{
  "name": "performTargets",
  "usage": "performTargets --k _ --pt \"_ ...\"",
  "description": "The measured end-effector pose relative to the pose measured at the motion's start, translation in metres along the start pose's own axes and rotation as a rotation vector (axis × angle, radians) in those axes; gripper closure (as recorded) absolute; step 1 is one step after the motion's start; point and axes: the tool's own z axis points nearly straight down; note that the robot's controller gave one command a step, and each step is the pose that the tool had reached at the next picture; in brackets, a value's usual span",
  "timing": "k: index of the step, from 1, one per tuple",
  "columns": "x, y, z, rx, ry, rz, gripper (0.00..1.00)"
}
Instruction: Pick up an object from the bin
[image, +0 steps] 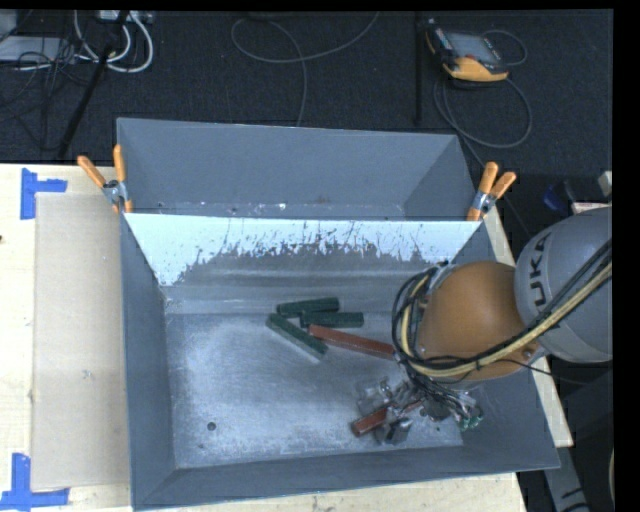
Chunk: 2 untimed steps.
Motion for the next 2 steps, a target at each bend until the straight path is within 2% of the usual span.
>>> performTargets --k 1,2 --pt "0.012 -0.004 -0.084 0.004 -0.005 0.024 1.0" --pt "0.005 -0.019 -0.182 0.005 -0.008 0.025 1.0"
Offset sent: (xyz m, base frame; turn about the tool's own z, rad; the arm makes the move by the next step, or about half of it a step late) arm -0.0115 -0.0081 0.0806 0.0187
